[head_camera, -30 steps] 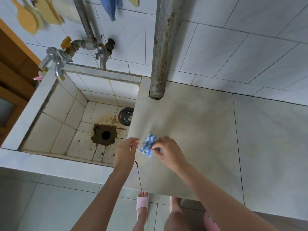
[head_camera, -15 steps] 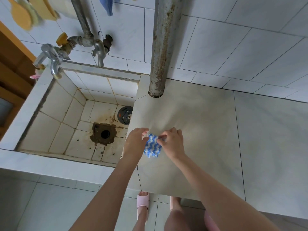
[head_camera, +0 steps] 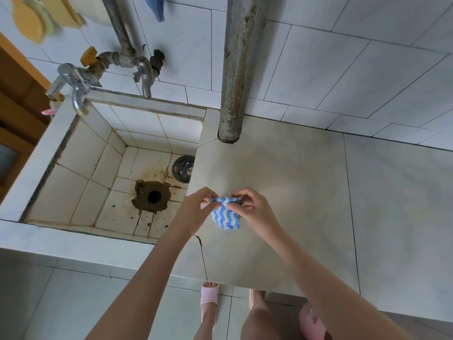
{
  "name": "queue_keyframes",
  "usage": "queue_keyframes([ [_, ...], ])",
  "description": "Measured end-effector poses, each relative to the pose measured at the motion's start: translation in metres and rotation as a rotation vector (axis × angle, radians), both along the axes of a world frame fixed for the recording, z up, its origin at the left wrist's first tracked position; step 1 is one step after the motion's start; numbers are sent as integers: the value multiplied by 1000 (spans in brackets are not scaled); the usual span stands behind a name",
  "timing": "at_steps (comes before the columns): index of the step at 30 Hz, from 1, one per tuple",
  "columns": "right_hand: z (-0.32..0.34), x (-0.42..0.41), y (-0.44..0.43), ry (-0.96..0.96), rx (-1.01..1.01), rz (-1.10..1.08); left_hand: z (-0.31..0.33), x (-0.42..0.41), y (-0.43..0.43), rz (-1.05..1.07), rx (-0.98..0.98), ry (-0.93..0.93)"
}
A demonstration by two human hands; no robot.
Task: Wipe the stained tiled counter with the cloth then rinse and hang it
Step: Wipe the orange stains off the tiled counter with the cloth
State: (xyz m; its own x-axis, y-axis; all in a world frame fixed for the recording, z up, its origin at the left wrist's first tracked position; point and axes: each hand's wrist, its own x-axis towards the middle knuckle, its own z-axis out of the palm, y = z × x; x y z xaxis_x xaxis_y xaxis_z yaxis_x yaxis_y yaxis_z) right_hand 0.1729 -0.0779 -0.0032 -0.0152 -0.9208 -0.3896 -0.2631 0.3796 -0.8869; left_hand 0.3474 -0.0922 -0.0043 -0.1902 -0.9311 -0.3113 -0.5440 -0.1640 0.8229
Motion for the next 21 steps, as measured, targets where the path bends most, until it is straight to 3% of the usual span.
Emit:
queue_keyframes([
  [4, -3, 3, 6, 41, 39, -15, 0, -1, 8, 31, 33, -57],
  [6, -11, 5, 11, 276, 2, 47, -6, -3, 14, 36, 21, -116],
  [8, -19, 5, 16, 618, -183, 150, -13, -1, 21, 50, -43, -184],
  [9, -21, 5, 19, 696, -304, 179, -17, 0, 24, 57, -87, -215],
  [12, -27, 9, 29, 688, -499, 260, -23, 9, 35, 133, -187, -263],
  [15, -43, 19, 42, 689, -493, 449, -25, 21, 49, 241, -229, -308],
  [17, -53, 29, 52, 789, -455, 562, -26, 28, 60, 278, -269, -342],
  [21, -60, 52, 74, 886, -381, 586, -33, 50, 86, 334, -248, -486],
])
